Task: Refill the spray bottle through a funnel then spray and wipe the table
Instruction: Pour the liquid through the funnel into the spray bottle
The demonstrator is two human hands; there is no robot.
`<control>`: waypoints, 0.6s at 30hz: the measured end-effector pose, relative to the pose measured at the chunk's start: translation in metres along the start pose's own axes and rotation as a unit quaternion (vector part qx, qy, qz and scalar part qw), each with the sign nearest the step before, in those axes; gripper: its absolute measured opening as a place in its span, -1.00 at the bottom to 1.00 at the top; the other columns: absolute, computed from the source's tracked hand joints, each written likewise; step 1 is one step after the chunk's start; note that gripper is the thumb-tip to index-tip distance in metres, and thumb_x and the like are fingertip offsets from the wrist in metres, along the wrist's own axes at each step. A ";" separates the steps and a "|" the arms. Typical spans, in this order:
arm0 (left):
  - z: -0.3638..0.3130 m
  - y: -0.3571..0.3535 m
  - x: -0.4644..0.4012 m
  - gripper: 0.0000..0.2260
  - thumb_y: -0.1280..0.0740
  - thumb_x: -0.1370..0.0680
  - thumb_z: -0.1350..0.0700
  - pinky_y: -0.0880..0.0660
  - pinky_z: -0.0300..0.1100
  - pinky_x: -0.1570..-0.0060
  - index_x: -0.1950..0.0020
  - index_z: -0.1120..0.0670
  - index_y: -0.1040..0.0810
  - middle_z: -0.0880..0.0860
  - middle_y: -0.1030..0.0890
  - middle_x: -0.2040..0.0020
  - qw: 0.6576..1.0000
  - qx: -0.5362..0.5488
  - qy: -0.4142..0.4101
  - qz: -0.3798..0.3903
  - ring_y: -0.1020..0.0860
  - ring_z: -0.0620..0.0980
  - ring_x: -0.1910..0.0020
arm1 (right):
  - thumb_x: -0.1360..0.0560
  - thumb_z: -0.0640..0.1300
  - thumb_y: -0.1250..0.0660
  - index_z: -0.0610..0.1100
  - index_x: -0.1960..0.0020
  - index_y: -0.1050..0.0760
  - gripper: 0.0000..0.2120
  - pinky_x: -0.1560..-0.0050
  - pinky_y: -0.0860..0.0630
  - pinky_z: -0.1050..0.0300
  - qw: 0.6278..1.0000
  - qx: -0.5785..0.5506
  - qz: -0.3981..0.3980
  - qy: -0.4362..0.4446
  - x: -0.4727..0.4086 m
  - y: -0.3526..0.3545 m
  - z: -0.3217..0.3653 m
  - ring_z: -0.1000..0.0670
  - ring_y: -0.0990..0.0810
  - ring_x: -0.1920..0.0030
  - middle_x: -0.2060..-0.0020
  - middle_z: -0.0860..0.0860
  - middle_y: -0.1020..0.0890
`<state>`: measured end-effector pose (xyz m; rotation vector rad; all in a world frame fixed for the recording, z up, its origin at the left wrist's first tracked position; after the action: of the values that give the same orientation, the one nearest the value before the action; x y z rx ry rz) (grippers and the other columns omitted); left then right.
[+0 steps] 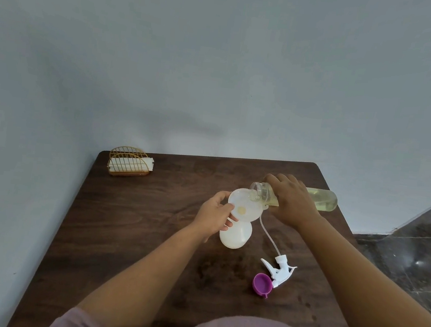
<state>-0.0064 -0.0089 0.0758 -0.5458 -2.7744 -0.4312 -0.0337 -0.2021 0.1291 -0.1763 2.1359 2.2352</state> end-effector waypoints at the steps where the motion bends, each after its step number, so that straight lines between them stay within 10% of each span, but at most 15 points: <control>1: 0.000 0.000 0.000 -0.75 -0.21 -0.64 0.11 -0.61 -0.14 0.10 -0.32 -0.04 -0.42 0.06 -0.65 0.00 1.000 0.001 0.000 0.001 -0.60 -0.04 0.20 | -0.29 -0.06 -0.48 -0.04 -0.19 -0.42 -0.50 -0.02 -0.44 0.02 1.000 0.001 -0.001 0.000 0.000 0.000 0.000 -0.09 -0.49 0.00 0.07 0.01 -0.53; 18: 0.000 0.000 -0.002 -0.73 -0.22 -0.64 0.10 -0.60 -0.15 0.10 -0.34 -0.04 -0.42 0.02 -0.64 0.00 1.000 0.002 0.006 0.006 -0.60 -0.05 0.20 | -0.28 -0.07 -0.50 -0.03 -0.19 -0.42 -0.48 -0.05 -0.43 0.02 1.000 0.005 -0.013 0.008 -0.002 0.000 0.003 -0.09 -0.49 -0.02 0.02 0.02 -0.55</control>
<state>-0.0046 -0.0094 0.0747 -0.5564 -2.7597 -0.4261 -0.0322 -0.1990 0.1292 -0.2199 2.1407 2.2155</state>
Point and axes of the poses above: each hand's wrist, its own x-axis away from the middle knuckle, its own y-axis out of the back of the hand, z = x × y, the point moved 1 cm from there along -x, towards the middle knuckle
